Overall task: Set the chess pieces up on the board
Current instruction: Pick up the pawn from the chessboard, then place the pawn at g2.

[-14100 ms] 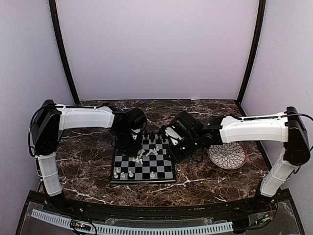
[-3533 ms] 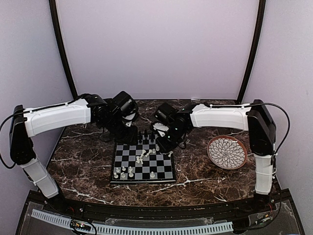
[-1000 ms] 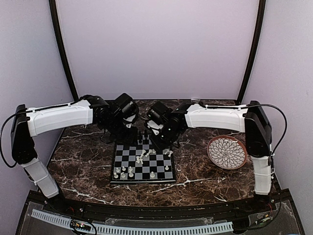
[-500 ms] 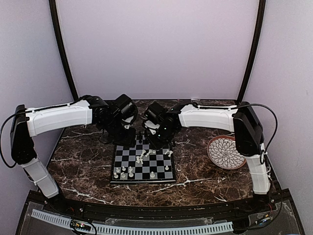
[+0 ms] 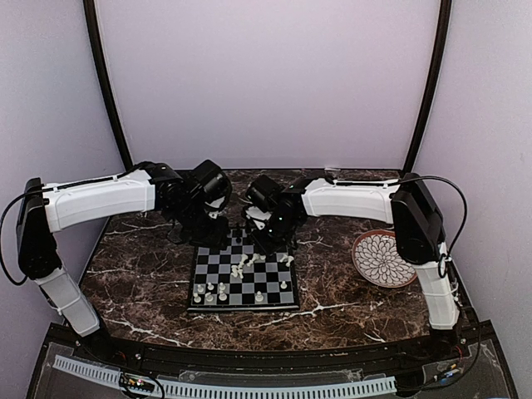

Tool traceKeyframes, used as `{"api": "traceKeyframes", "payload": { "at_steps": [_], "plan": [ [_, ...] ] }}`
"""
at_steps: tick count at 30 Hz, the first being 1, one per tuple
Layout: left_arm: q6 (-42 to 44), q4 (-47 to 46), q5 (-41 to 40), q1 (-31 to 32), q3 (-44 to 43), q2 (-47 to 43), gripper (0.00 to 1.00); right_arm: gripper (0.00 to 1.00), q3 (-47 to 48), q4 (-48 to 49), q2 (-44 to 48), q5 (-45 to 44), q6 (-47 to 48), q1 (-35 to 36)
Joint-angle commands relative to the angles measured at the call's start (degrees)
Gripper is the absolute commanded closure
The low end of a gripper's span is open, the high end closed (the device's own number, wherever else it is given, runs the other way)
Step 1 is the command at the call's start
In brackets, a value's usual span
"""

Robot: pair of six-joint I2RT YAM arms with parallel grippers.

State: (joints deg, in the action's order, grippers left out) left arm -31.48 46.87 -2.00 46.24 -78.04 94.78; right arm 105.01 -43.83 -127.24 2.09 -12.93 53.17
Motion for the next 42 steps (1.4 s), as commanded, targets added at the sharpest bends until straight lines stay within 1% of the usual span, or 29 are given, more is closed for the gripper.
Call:
{"api": "traceKeyframes", "payload": {
  "at_steps": [1, 4, 8, 13, 19, 24, 30, 34, 40, 42],
  "plan": [
    [1.1, 1.2, 0.3, -0.4, 0.4, -1.7, 0.66, 0.89, 1.4, -0.2, -0.8, 1.4, 0.0, -0.2],
    [1.3, 1.1, 0.5, -0.4, 0.3, -1.3, 0.66, 0.89, 1.0, -0.1, -0.6, 1.6, 0.0, -0.2],
    [1.5, 0.9, 0.8, -0.4, 0.0, -1.0, 0.66, 0.86, 0.5, -0.1, -0.6, 0.9, 0.1, -0.2],
    [1.6, 1.0, 0.8, -0.4, -0.7, -0.4, 0.66, 0.87, 1.2, -0.2, -1.1, 0.5, 0.2, -0.2],
    [1.7, 1.4, 0.8, -0.4, -1.8, 0.3, 0.66, 0.94, 0.4, -0.2, -0.4, 0.4, 0.4, -0.2],
    [1.5, 1.0, 1.0, -0.4, -2.0, 0.5, 0.66, 0.98, -1.0, -0.5, 2.9, 0.2, 0.4, -0.2],
    [1.1, 0.3, 1.3, -0.4, -1.9, 0.7, 0.66, 0.98, -4.2, -0.9, 8.8, 0.0, -0.4, 0.0],
    [0.9, 0.0, 1.3, -0.4, -2.0, 1.0, 0.66, 0.98, -7.8, -0.7, 11.7, 0.4, -1.0, 1.4],
    [1.0, -0.2, 1.5, -0.4, -1.9, 1.3, 0.66, 0.99, -14.4, 0.5, 14.4, 0.8, -2.1, 3.6],
    [1.0, -0.3, 1.7, -0.4, -1.9, 1.5, 0.66, 0.99, -15.1, 0.9, 14.6, 1.3, -2.7, 4.1]
  ]
}}
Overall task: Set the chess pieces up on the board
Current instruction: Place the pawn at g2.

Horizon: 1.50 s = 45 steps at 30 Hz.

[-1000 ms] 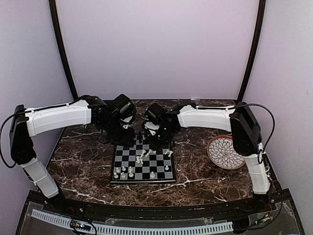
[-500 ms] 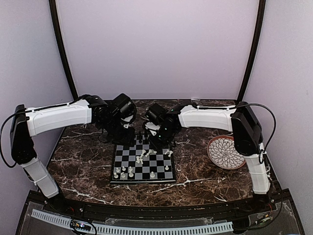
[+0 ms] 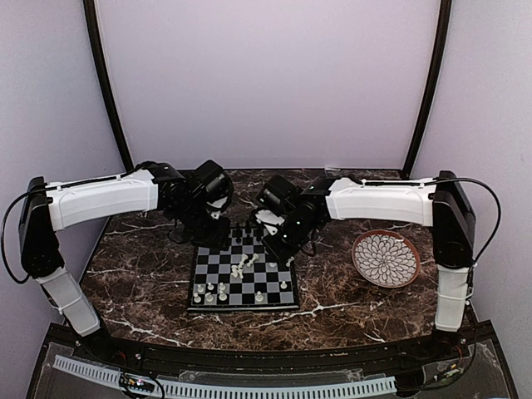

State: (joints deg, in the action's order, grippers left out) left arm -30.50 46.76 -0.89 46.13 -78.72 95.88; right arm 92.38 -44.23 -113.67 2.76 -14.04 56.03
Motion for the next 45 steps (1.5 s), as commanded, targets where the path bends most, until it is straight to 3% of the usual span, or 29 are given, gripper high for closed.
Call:
{"api": "traceKeyframes", "payload": {
  "at_steps": [1, 36, 45],
  "plan": [
    [0.1, -0.2, 0.6, -0.3, -1.3, 0.4, 0.66, 0.99, -2.7, 1.5, 1.0, 0.9, -1.7, 1.5],
    [-0.4, 0.0, 0.8, -0.3, -0.8, 0.8, 0.66, 0.99, -2.6, -1.2, -3.2, 4.2, 0.2, 3.9],
    [-0.4, 0.0, 0.7, -0.3, -0.8, 1.1, 0.66, 0.92, -2.3, -1.6, -3.6, 4.2, 0.6, 4.0]
  ]
}}
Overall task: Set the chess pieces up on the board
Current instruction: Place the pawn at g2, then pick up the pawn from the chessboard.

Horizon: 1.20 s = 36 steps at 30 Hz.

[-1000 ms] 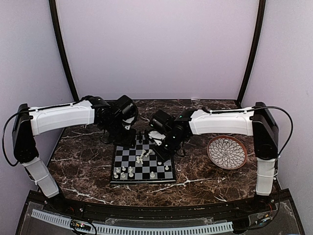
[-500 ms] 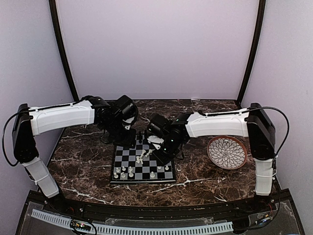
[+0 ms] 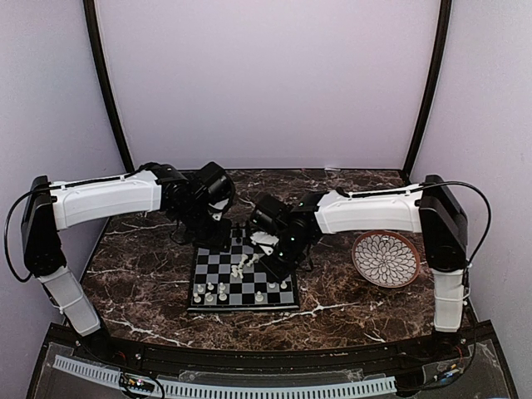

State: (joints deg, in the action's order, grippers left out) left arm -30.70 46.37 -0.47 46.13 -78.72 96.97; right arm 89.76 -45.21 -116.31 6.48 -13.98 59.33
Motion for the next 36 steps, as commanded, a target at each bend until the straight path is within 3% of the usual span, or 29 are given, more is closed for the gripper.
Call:
{"api": "traceKeyframes", "payload": {
  "at_steps": [1, 5, 12, 18, 21, 25, 36],
  "plan": [
    [-0.2, 0.3, 0.3, -0.3, -0.8, 0.1, 0.66, 0.89, 0.3, -0.7, -0.9, 0.4, 0.5, 0.7],
    [-0.2, 0.2, 2.1, -0.3, -0.8, 0.1, 0.66, 0.83, 0.5, -0.7, -0.6, 0.2, 0.6, 0.7],
    [-0.2, 0.2, 2.1, -0.3, -0.9, 0.3, 0.66, 0.8, 4.4, -2.8, 0.0, -1.6, 2.1, 0.4],
    [-0.2, 0.7, 1.2, -0.3, -1.0, -0.1, 0.66, 0.78, 6.7, -0.6, 1.1, -3.5, 0.6, -5.0],
    [-0.1, 1.1, 1.1, -0.3, -1.0, -0.5, 0.65, 0.77, 8.4, -0.5, -0.4, -3.6, 0.4, -7.5],
    [0.2, 1.9, 1.2, -0.3, -1.2, -0.8, 0.65, 0.68, 12.3, -1.8, -3.7, -5.1, 2.8, -8.3],
    [0.7, 3.6, -1.1, -0.3, -1.1, -1.9, 0.64, 0.68, 17.6, -1.5, -9.9, -4.4, 2.6, -9.5]
  ]
}}
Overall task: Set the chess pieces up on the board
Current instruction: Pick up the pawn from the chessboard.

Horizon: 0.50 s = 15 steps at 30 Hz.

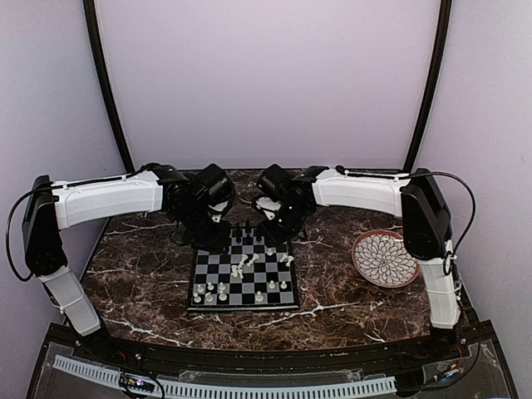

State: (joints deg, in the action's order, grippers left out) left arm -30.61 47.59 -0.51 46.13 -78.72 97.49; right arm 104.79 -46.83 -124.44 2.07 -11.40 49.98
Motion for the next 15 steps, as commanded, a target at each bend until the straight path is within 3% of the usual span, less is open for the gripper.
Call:
{"api": "traceKeyframes", "payload": {
  "at_steps": [1, 8, 15],
  "plan": [
    [0.7, 2.4, -1.1, -0.3, -1.1, -2.4, 0.64, 0.67, 2.9, 0.0, -2.3, 0.1, 0.1, -0.1],
    [0.7, 2.8, -1.5, -0.3, -0.5, -3.1, 0.64, 0.68, 2.5, 0.2, -3.9, 0.3, 0.2, -0.4],
    [0.3, 2.6, -1.7, -0.3, 0.3, -3.8, 0.64, 0.86, 2.2, 0.5, -4.4, 1.7, 0.1, -0.5]
  ]
}}
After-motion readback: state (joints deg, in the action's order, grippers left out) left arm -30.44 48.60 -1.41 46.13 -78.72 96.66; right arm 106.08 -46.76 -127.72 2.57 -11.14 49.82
